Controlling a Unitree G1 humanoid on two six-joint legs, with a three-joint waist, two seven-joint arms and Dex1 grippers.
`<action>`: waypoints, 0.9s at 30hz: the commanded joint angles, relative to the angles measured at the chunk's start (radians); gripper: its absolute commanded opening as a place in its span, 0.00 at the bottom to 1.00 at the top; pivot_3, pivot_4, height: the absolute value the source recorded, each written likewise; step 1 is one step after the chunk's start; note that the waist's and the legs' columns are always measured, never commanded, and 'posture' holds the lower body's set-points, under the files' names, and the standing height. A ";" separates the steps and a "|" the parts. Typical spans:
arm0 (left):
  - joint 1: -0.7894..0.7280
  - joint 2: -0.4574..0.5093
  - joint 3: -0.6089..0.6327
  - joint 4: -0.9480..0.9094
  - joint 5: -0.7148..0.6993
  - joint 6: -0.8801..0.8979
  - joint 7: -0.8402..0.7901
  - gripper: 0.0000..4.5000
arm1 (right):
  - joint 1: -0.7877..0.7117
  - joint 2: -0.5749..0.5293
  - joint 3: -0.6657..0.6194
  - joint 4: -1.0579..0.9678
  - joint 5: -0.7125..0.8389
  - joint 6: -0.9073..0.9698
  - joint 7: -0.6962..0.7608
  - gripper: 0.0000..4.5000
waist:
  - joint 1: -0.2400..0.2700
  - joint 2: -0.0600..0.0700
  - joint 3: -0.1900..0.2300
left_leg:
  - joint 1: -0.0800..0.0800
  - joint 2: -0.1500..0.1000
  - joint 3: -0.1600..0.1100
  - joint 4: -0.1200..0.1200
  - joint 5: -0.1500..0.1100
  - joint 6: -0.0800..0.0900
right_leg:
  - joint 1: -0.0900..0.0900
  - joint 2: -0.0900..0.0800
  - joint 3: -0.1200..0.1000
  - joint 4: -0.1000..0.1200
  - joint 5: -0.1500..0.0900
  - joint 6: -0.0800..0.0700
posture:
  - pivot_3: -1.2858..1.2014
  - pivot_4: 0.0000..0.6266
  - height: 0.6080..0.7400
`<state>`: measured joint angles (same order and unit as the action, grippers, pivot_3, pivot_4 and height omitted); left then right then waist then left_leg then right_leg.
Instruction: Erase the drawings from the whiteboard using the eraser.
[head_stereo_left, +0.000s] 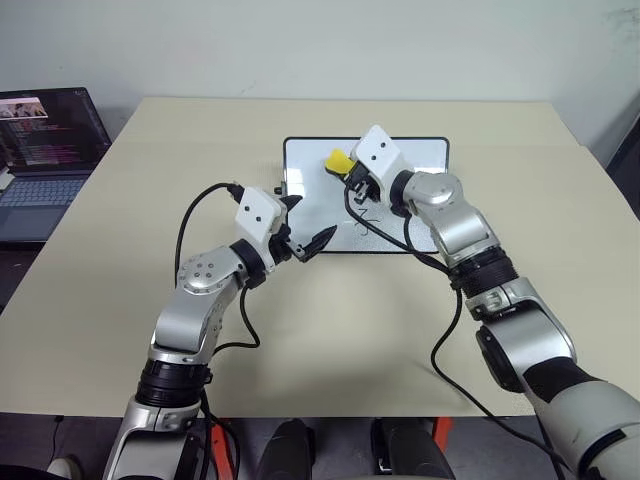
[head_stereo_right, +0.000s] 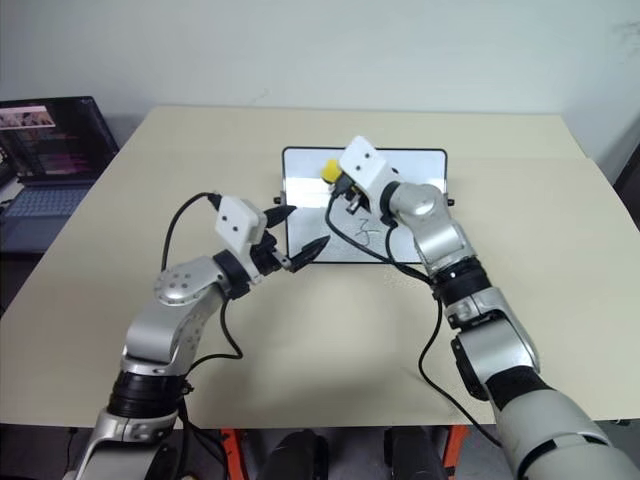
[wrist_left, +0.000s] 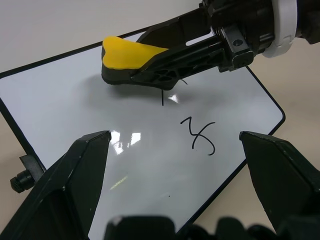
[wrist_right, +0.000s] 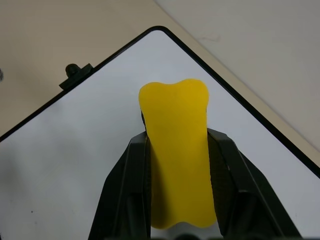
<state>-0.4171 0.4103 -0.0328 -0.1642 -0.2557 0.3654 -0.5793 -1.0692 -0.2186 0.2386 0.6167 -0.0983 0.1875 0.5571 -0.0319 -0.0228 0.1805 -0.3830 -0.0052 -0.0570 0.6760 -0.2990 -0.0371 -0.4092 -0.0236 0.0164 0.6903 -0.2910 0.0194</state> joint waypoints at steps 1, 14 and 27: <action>0.002 0.004 0.012 -0.054 -0.003 -0.008 0.004 1.00 | -0.044 -0.010 -0.030 0.022 -0.007 -0.051 -0.020 0.26 | 0.000 0.000 0.000 | 0.000 0.000 0.000 0.000 0.000 0.000 | 0.000 0.000 0.000 0.000 0.000 0.000 | 0.52 0.24 1.00; -0.019 0.001 0.005 -0.036 -0.002 -0.011 -0.005 1.00 | -0.074 -0.050 -0.057 0.164 -0.025 -0.129 -0.087 0.26 | 0.000 0.000 0.000 | 0.000 0.000 0.000 0.000 0.000 0.000 | 0.000 0.000 0.000 0.000 0.000 0.000 | 0.52 0.24 1.00; -0.023 0.022 0.028 -0.038 0.000 -0.008 0.000 1.00 | -0.019 0.018 -0.056 0.172 -0.014 -0.116 -0.119 0.26 | -0.002 0.000 0.000 | 0.000 0.000 0.001 0.000 0.000 0.000 | 0.000 0.000 0.000 0.001 0.000 0.000 | 0.52 0.24 1.00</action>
<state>-0.4252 0.4200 -0.0309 -0.1759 -0.2557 0.3669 -0.5804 -1.0976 -0.2144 0.1893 0.7925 -0.1170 0.0727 0.4405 -0.0343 -0.0227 0.1804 -0.3827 -0.0050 -0.0564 0.6761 -0.2989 -0.0371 -0.4093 -0.0236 0.0168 0.6915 -0.2909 0.0194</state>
